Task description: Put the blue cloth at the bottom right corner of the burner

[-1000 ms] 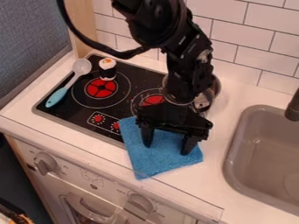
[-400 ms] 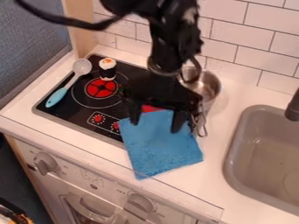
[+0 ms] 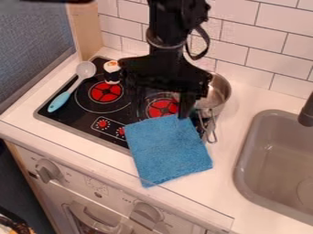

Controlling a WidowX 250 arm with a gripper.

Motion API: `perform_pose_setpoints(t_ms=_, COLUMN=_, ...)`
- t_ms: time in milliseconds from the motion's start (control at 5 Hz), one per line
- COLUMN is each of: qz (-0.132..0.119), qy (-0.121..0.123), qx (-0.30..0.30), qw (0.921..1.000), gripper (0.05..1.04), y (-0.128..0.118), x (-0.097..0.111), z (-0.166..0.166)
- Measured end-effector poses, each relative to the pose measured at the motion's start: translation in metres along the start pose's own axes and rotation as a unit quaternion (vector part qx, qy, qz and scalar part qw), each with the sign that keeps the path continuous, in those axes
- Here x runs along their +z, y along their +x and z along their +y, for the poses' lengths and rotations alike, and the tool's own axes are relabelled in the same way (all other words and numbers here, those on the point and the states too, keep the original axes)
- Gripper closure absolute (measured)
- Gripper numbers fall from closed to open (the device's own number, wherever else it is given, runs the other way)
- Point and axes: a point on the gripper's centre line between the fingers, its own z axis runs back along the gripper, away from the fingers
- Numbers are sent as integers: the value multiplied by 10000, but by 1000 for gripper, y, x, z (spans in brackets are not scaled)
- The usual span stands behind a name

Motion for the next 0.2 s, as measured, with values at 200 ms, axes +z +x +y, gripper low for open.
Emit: perform_pose_setpoints(t_ms=200, qz=10, qy=0, qx=-11, qw=10000, gripper=83, y=0, x=0, z=0)
